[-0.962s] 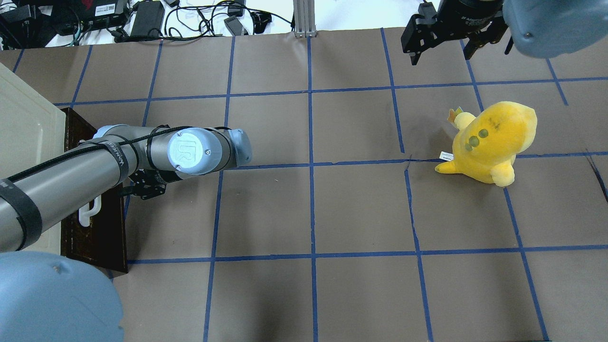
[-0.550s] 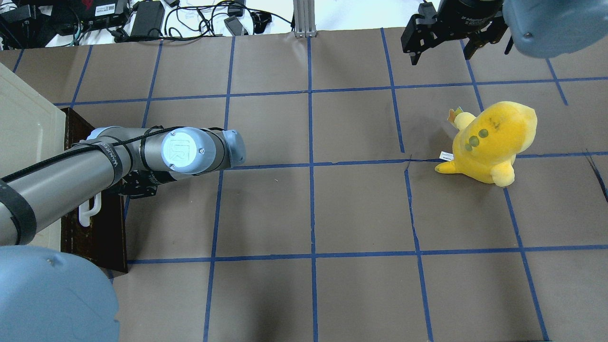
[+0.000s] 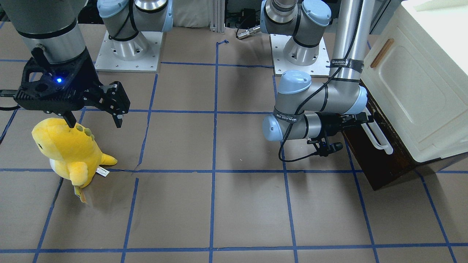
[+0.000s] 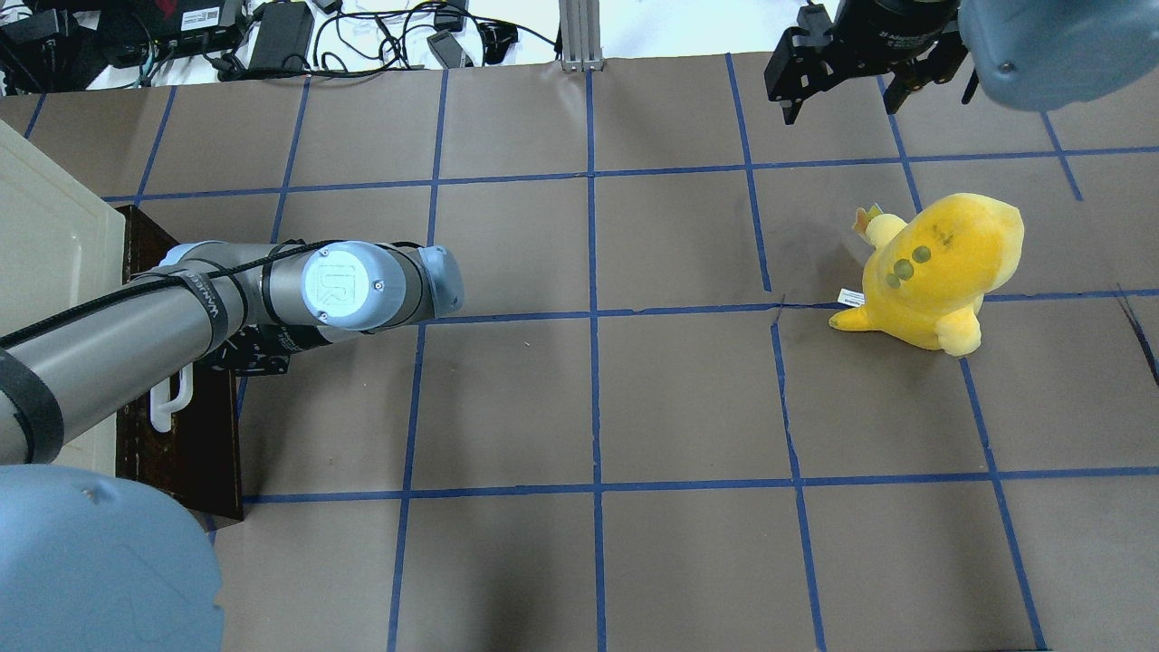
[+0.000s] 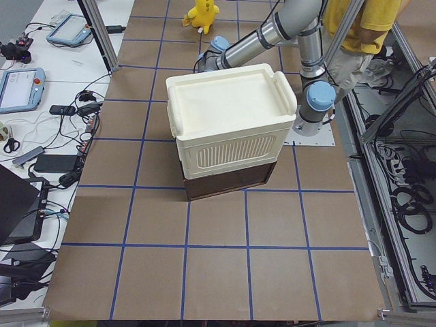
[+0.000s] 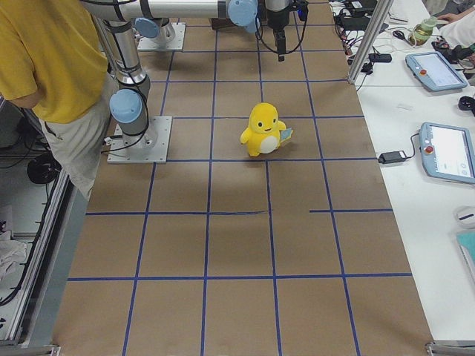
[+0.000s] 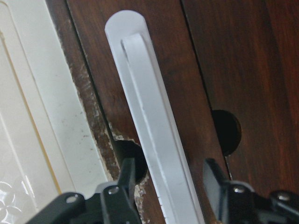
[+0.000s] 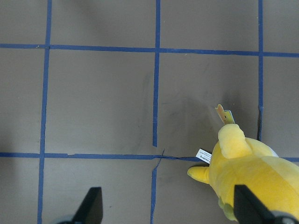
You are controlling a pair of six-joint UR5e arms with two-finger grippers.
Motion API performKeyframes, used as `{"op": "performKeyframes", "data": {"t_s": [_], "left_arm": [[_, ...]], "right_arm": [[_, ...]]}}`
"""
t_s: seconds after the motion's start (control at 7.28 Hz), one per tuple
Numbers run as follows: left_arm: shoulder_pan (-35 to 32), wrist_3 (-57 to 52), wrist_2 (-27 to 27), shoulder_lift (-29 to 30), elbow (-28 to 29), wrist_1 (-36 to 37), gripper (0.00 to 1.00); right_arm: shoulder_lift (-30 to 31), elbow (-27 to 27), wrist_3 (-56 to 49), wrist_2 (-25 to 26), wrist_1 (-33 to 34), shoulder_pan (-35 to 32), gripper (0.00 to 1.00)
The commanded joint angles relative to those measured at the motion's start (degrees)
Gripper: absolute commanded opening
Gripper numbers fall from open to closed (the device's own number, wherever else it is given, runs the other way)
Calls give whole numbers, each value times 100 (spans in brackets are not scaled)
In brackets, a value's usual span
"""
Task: Pull drawer sideways
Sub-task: 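Hold the handle with the left gripper and begin pulling the drawer outward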
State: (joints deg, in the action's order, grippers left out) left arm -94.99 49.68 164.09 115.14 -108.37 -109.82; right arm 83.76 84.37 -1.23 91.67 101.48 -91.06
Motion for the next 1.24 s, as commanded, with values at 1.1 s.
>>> {"op": "performKeyframes", "data": {"t_s": [1.1], "left_arm": [[-29, 244, -18, 78, -9, -21, 25]], "right_arm": [[0, 0, 0, 0, 4, 0, 100]]}}
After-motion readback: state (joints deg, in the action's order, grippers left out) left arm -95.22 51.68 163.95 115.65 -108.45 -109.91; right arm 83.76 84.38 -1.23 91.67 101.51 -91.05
